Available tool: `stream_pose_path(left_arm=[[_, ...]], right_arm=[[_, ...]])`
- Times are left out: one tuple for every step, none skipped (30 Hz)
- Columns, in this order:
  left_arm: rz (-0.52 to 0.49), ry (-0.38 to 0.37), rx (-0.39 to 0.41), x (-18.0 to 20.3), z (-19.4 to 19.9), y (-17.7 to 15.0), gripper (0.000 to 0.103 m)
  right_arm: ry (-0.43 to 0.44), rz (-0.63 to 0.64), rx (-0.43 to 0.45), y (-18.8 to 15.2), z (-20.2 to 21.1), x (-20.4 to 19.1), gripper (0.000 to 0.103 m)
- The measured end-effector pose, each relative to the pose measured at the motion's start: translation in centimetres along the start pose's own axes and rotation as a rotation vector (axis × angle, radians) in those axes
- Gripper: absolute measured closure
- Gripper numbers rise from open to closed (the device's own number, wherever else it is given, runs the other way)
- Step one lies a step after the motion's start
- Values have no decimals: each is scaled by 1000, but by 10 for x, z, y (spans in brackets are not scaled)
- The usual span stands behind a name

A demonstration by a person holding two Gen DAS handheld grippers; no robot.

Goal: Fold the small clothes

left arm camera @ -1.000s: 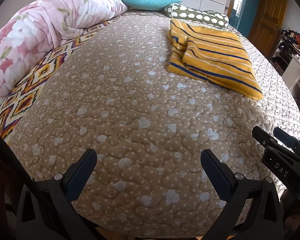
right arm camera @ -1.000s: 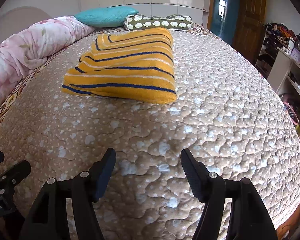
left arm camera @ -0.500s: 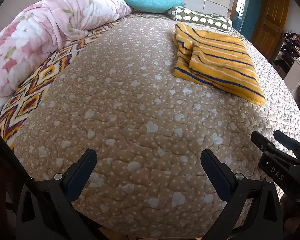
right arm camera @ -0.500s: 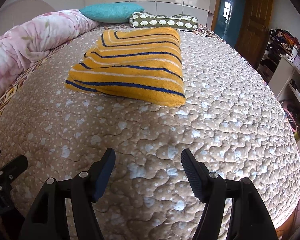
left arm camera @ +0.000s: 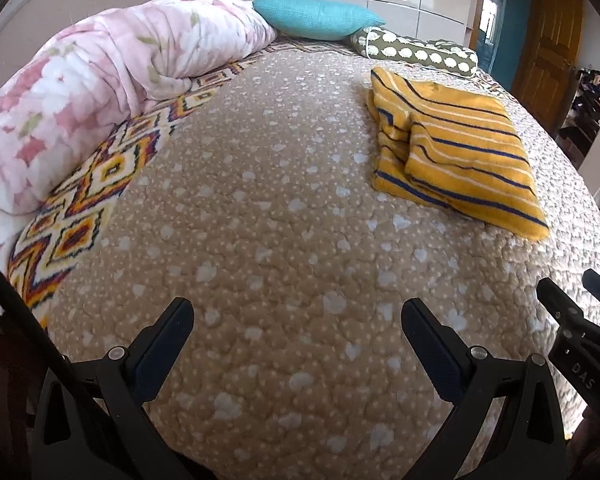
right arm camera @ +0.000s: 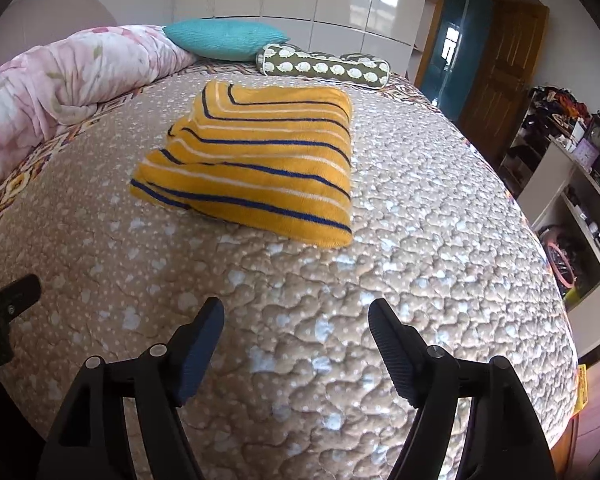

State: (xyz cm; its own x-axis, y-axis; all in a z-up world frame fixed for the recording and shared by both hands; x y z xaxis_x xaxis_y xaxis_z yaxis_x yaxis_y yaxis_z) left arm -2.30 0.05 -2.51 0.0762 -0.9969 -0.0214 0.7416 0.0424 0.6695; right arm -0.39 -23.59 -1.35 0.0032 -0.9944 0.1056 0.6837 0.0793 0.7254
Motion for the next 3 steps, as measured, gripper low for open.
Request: stream_pose_path(left_arm=[[-8, 1, 3, 1, -1, 3, 0], [-15, 0, 6, 3, -2, 5, 0], [-18, -1, 7, 4, -3, 9, 0]], right_arm=[[6, -4, -1, 3, -2, -1, 24], [13, -11, -3, 6, -5, -1, 24], [22, -17, -7, 8, -8, -2, 24]])
Point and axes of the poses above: each gripper's, at about its wrist camera, not at the fingertips, and z roughly against the way its jaws point, x to its right, y to its top, the point moved 9 cm from there along -z, roughly the way its jaws point, and after that the axes turned 7 degrees about x, right-handed, at the moved point
